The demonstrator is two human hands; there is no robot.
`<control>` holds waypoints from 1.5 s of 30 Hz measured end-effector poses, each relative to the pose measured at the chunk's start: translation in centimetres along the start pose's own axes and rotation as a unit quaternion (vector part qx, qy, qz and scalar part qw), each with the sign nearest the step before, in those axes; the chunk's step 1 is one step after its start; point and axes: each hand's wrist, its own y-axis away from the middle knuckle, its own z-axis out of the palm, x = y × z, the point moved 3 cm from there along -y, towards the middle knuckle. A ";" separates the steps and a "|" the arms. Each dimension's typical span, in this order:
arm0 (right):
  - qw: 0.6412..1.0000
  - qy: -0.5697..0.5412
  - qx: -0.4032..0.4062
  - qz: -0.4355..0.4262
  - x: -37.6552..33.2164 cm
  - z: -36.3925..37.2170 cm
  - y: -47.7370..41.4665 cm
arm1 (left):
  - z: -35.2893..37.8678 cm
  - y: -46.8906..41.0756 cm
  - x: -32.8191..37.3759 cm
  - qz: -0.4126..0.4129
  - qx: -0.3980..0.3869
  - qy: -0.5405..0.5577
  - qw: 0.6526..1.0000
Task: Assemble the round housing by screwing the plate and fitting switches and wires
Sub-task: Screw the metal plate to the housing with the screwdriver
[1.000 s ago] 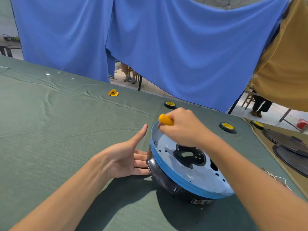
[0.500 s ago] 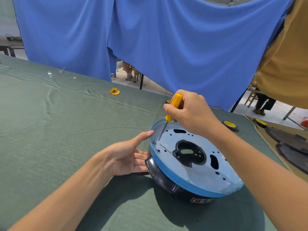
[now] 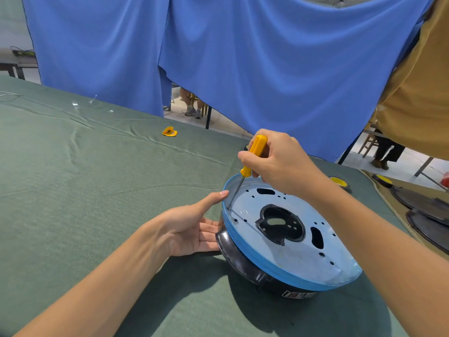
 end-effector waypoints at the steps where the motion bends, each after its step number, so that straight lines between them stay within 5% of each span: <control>1: 1.000 0.000 -0.012 0.002 -0.1 -0.1 0.0 | 0.0 0.0 0.0 0.000 0.000 0.001 1.000; 11: 0.973 0.093 -0.212 -0.023 -1.3 -2.3 -0.6 | -0.2 -0.3 -0.1 0.004 0.003 0.002 1.000; 20: 0.936 0.213 -0.278 -0.032 -2.8 -2.5 -1.4 | -0.1 -0.4 -0.1 0.011 0.007 0.003 1.000; 28: 0.953 0.257 -0.160 -0.007 -2.8 -0.9 -2.8 | -0.1 -0.4 -0.2 0.010 0.000 -0.006 1.000; 33: 0.925 0.264 -0.269 0.053 -4.3 -1.6 -3.2 | -0.2 -0.4 -0.1 0.015 0.009 -0.008 1.000; 37: 0.929 0.301 -0.214 -0.015 -4.5 -1.5 -3.6 | -0.2 -0.4 -0.1 0.011 0.005 -0.006 1.000; 40: 0.940 0.297 -0.168 0.016 -3.5 -0.6 -3.4 | -0.2 -0.5 -0.1 0.011 0.006 -0.007 1.000; 45: 0.923 0.274 -0.264 0.058 -4.4 -1.3 -3.0 | -0.4 -0.6 -0.1 0.008 0.002 -0.005 1.000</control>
